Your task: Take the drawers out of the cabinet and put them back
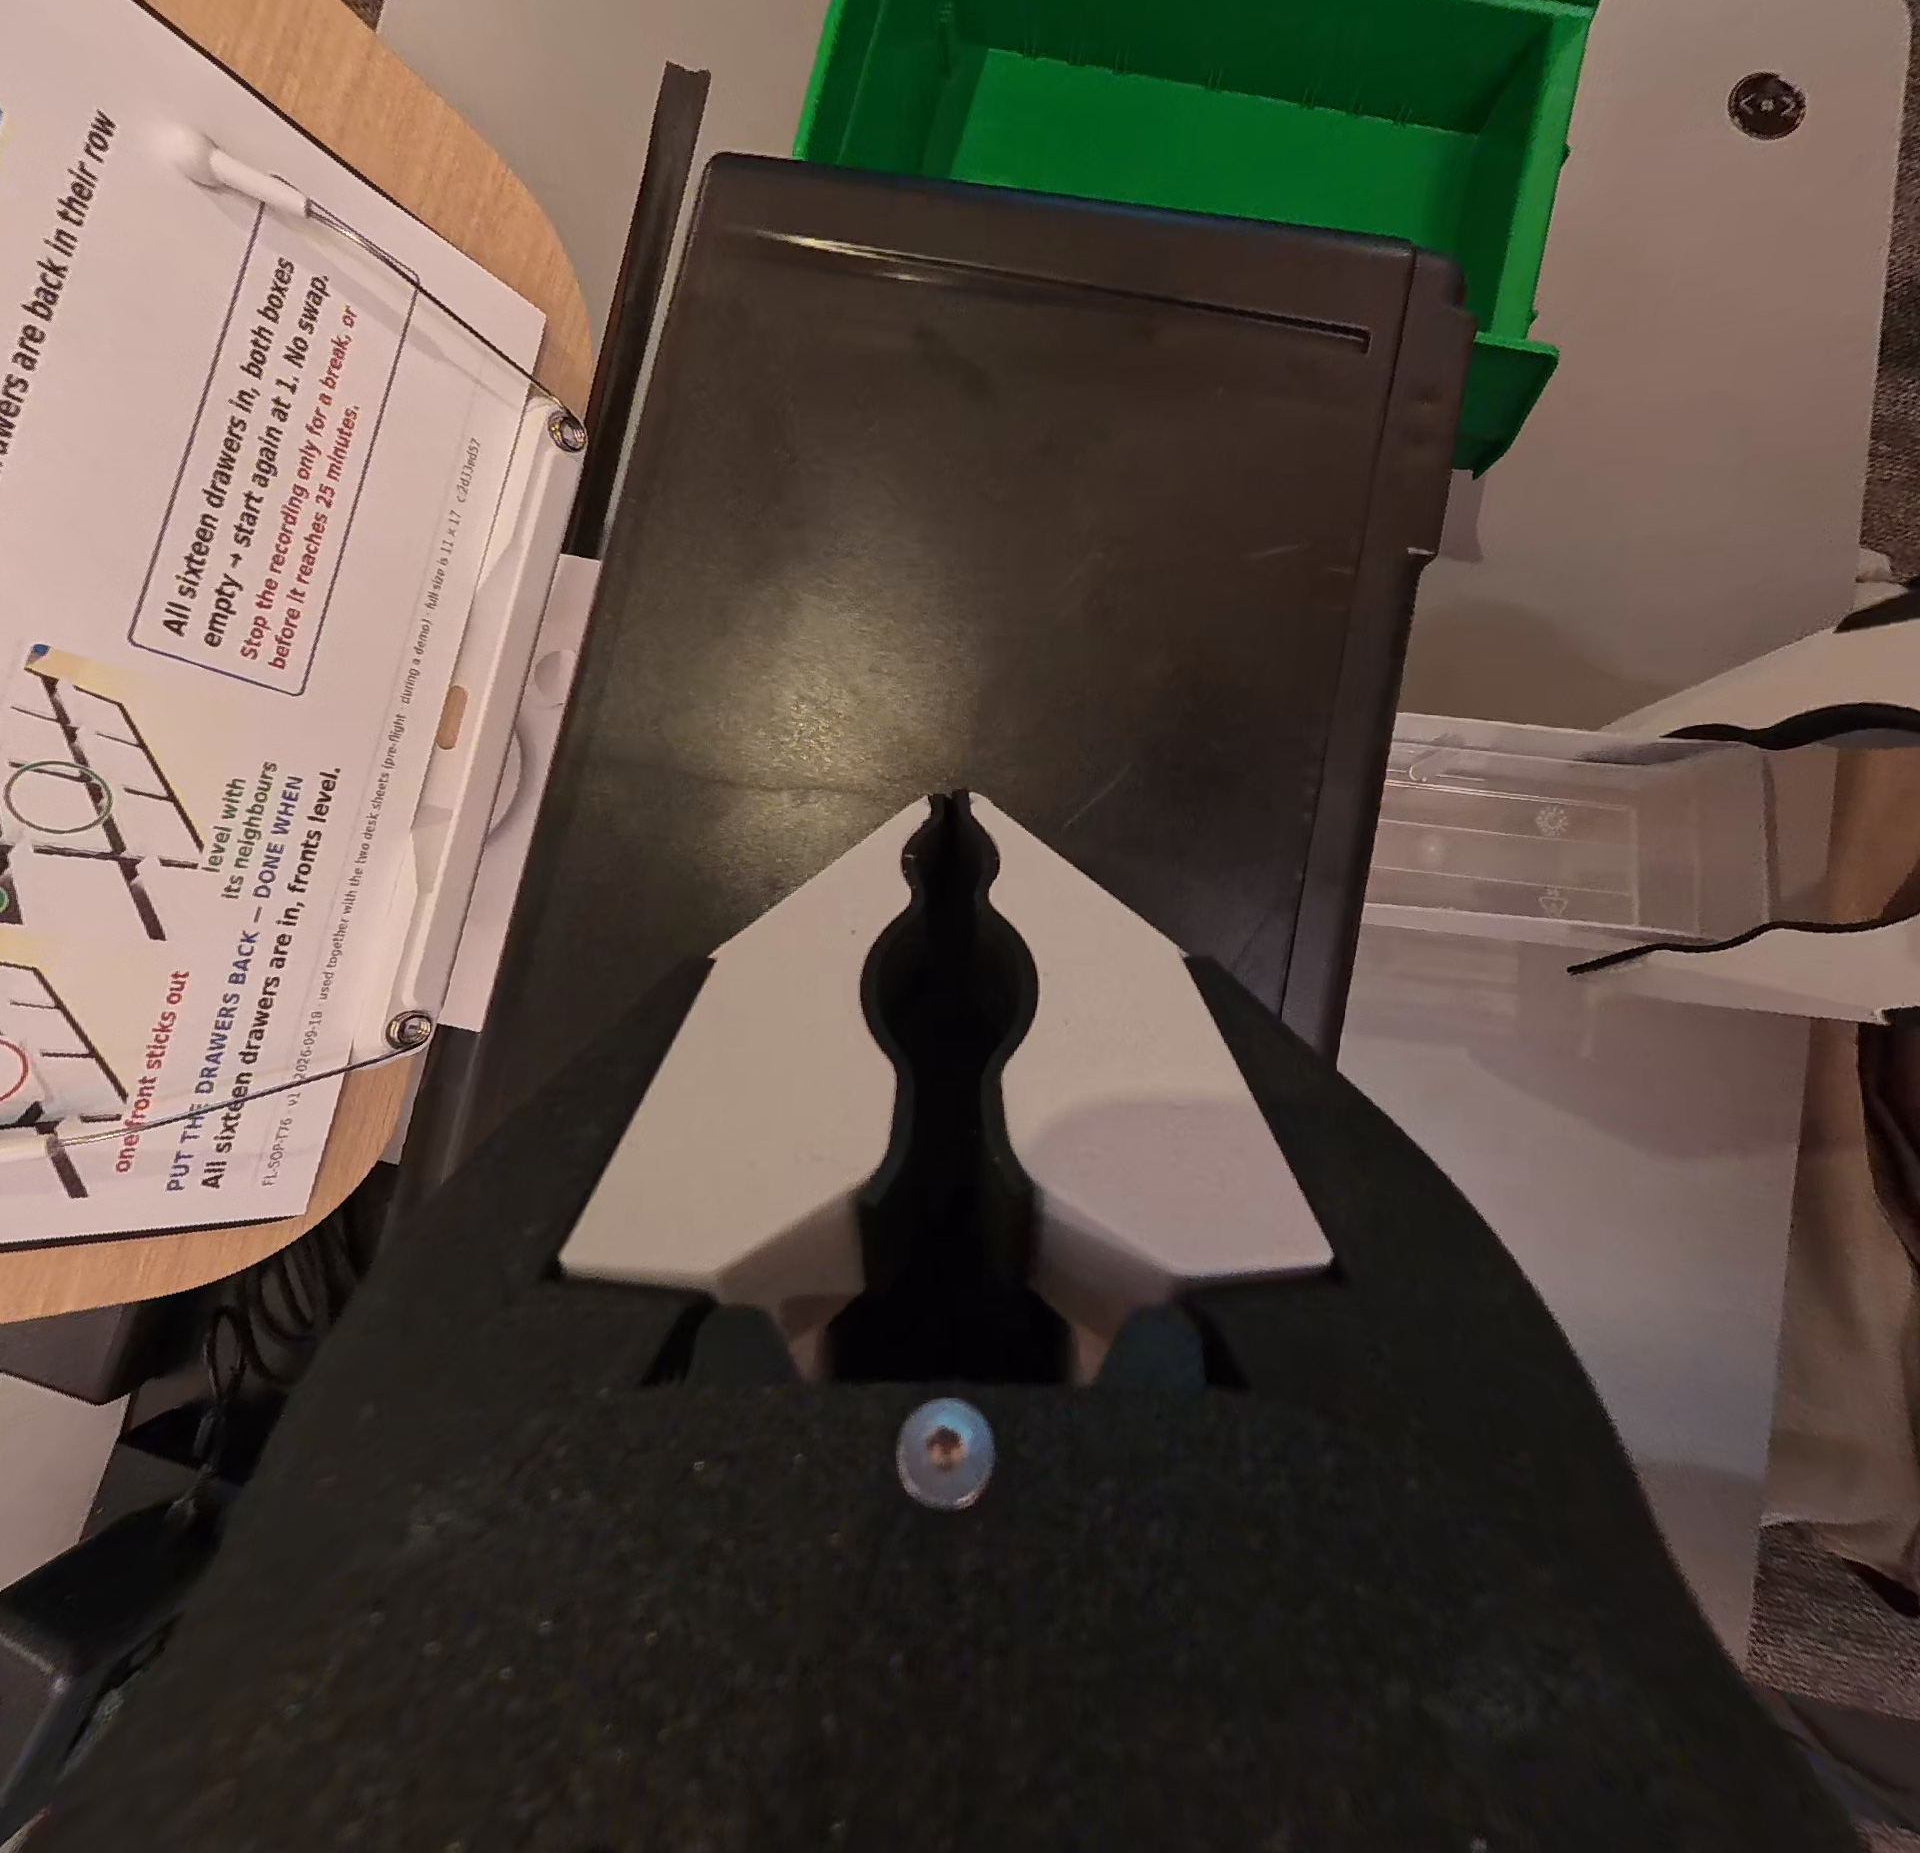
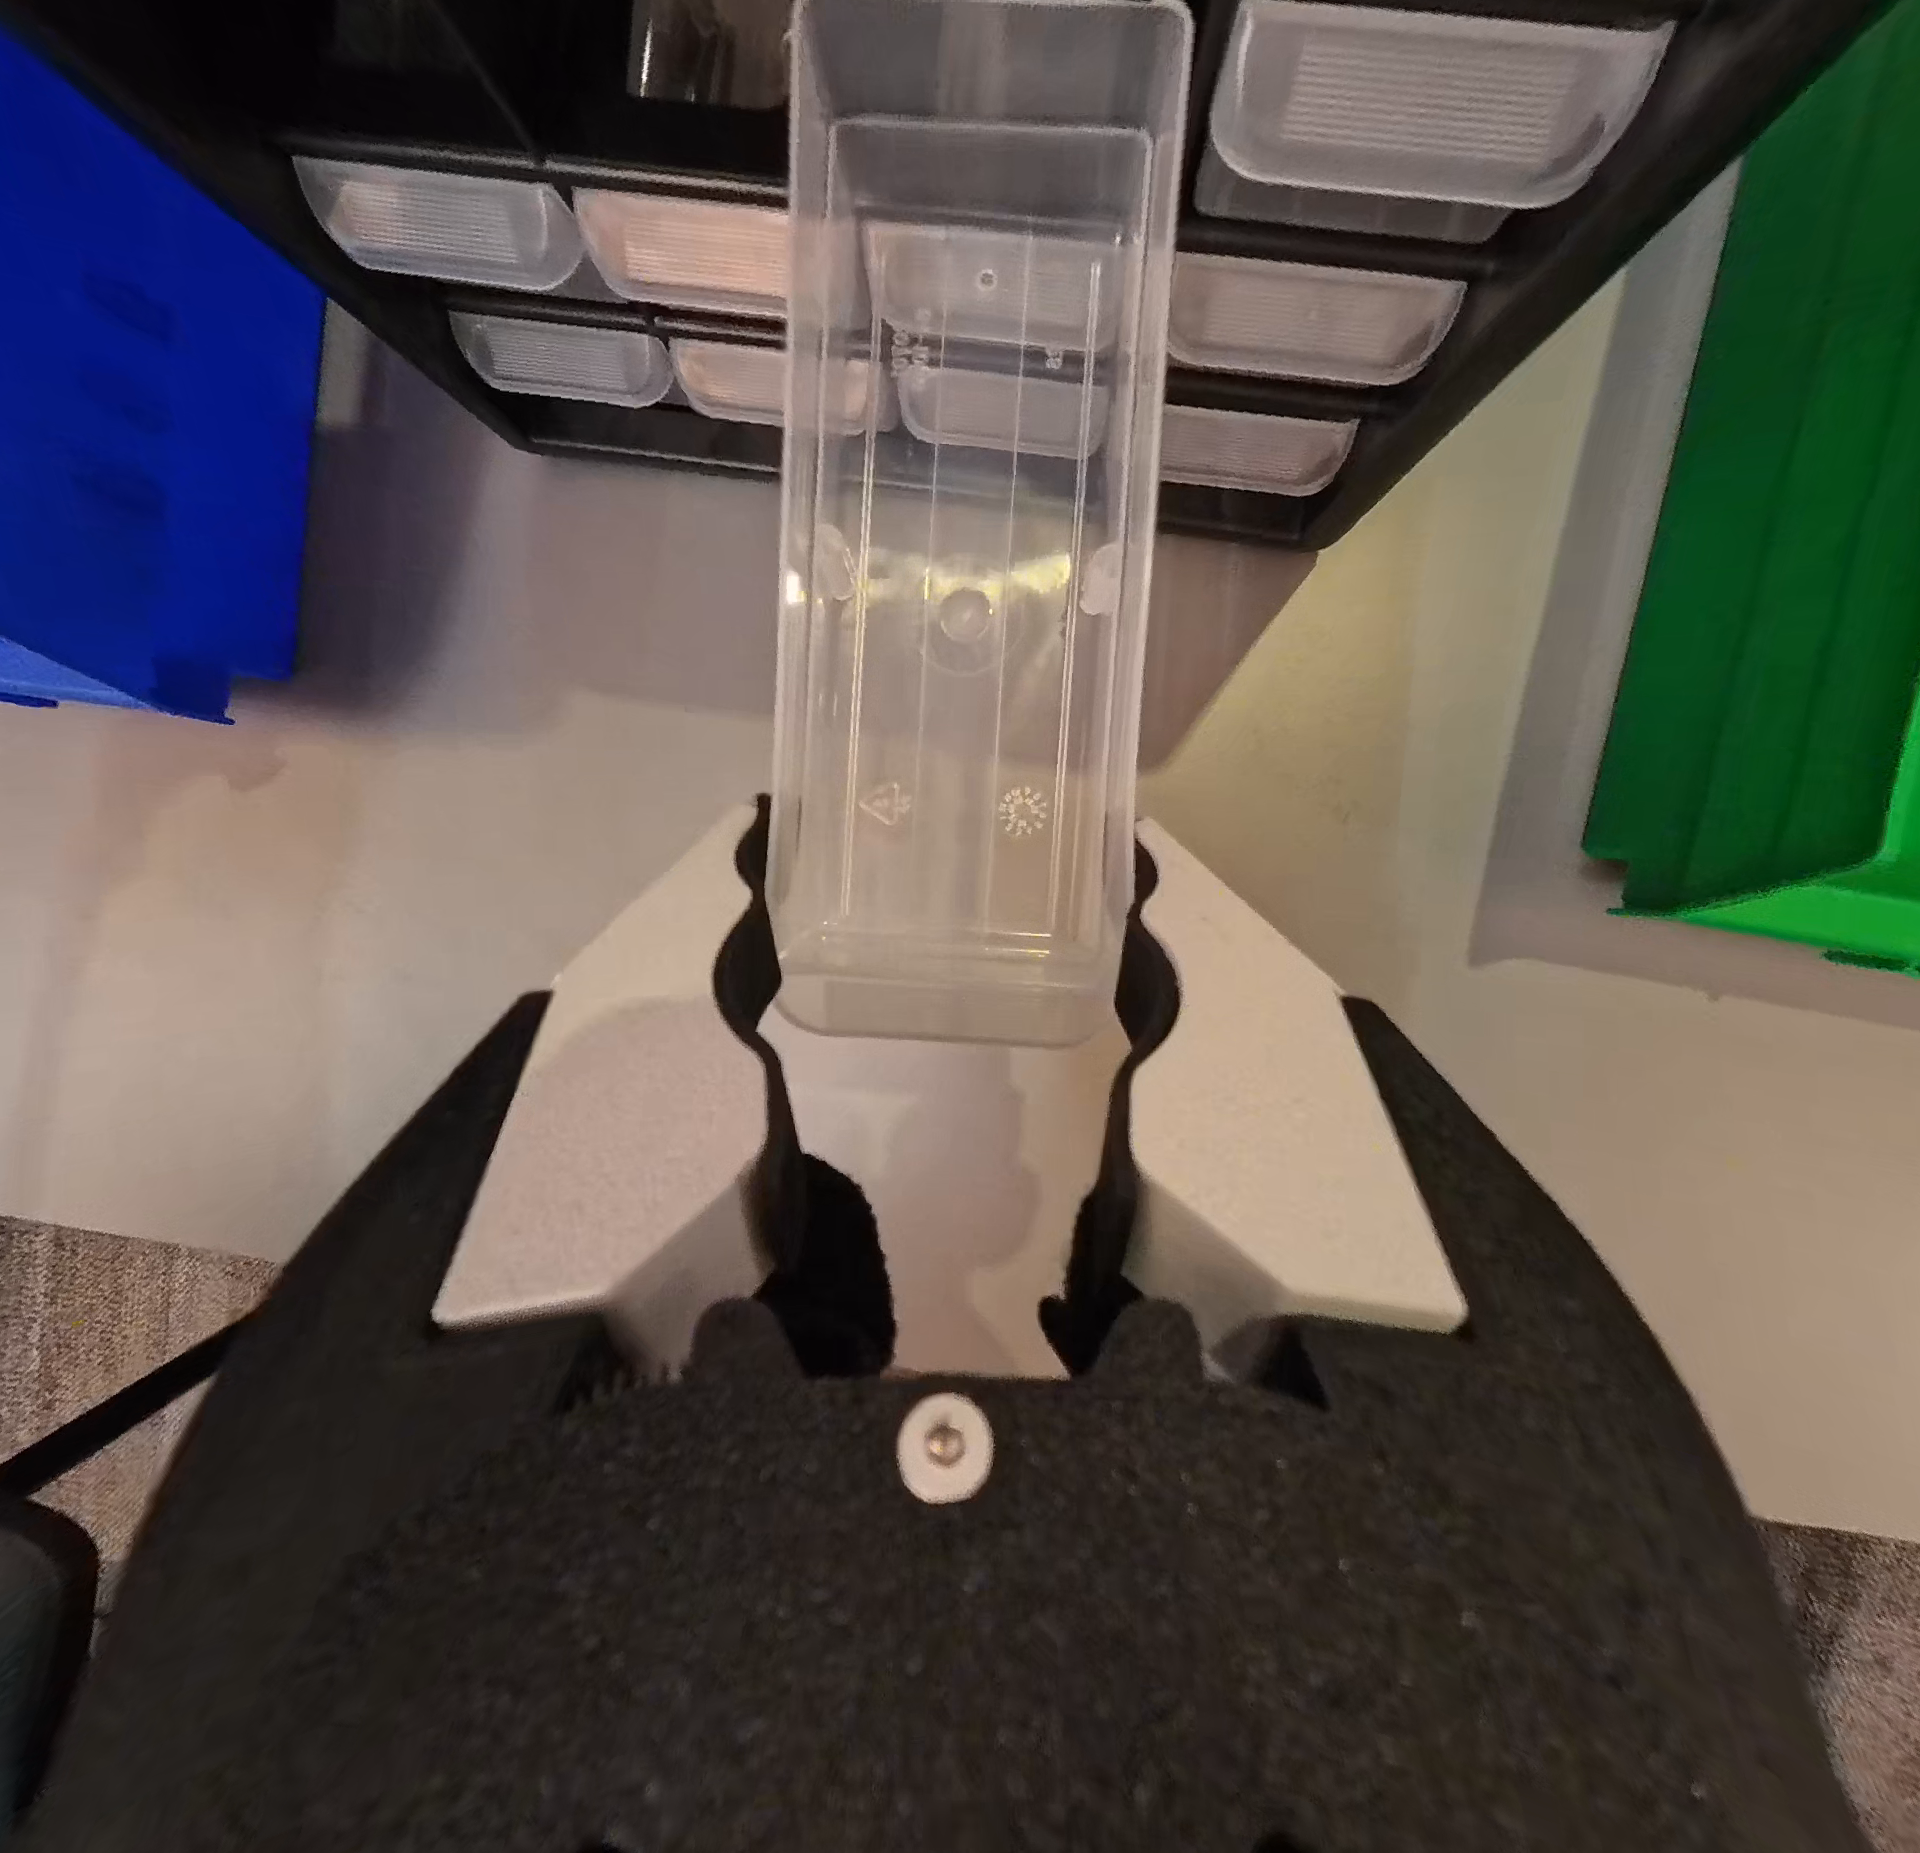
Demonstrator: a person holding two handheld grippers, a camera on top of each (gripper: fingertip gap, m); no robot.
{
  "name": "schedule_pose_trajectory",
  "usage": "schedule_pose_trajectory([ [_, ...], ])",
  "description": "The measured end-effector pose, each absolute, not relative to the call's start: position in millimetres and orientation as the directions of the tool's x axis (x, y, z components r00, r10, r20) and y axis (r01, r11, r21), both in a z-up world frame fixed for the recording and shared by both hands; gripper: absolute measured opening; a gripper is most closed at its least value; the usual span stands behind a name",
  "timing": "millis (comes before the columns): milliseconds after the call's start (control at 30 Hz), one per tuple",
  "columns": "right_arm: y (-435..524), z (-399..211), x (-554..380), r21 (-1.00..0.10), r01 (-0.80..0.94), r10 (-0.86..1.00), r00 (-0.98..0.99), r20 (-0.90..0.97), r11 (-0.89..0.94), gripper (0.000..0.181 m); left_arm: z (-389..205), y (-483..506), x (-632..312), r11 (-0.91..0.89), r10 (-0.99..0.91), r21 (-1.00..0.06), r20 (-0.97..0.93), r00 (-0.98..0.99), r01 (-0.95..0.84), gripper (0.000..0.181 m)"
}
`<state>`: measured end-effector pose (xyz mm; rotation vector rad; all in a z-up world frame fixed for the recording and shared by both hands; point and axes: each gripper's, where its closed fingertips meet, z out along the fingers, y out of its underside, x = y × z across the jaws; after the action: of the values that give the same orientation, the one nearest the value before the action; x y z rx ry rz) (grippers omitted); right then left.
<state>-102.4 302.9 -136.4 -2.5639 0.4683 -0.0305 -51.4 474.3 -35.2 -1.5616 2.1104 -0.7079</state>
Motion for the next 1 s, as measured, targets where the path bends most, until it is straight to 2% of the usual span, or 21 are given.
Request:
schedule_pose_trajectory([
  [233, 303.2, -126.6, -102.1, -0.45, -0.33, -0.33, 0.941, -0.082, -0.83, 0.064, -35.3, 474.4, -51.4, 0.252, -0.957, -0.604, -0.042, -0.285, -0.756, 0.0],
  [433, 310.8, -126.3, -97.5, -0.482, -0.338, -0.347, 0.935, -0.074, -0.808, 0.064, -35.2, 474.3, -51.4, 0.242, -0.959, -0.609, -0.032, -0.281, -0.755, 0.0],
  [733, 347.3, -137.3, -81.8, -0.579, -0.346, -0.402, 0.915, -0.035, -0.738, 0.065, -35.1, 474.1, -51.3, 0.238, -0.96, -0.617, -0.032, -0.278, -0.75, 0.0],
  [900, 380.3, -126.4, -71.5, -0.704, -0.33, -0.412, 0.909, -0.059, -0.629, 0.066, -35.1, 474.0, -51.3, 0.237, -0.96, -0.619, -0.03, -0.279, -0.749, 0.0],
  [933, 384.2, -125.6, -73.8, -0.723, -0.332, -0.399, 0.913, -0.085, -0.606, 0.068, -35.1, 474.0, -51.2, 0.236, -0.96, -0.619, -0.028, -0.279, -0.749, 0.0],
  [1000, 388.4, -119.8, -82.6, -0.759, -0.314, -0.343, 0.931, -0.128, -0.57, 0.086, -35.1, 474.0, -51.2, 0.235, -0.96, -0.619, -0.026, -0.28, -0.749, 0.0],
])
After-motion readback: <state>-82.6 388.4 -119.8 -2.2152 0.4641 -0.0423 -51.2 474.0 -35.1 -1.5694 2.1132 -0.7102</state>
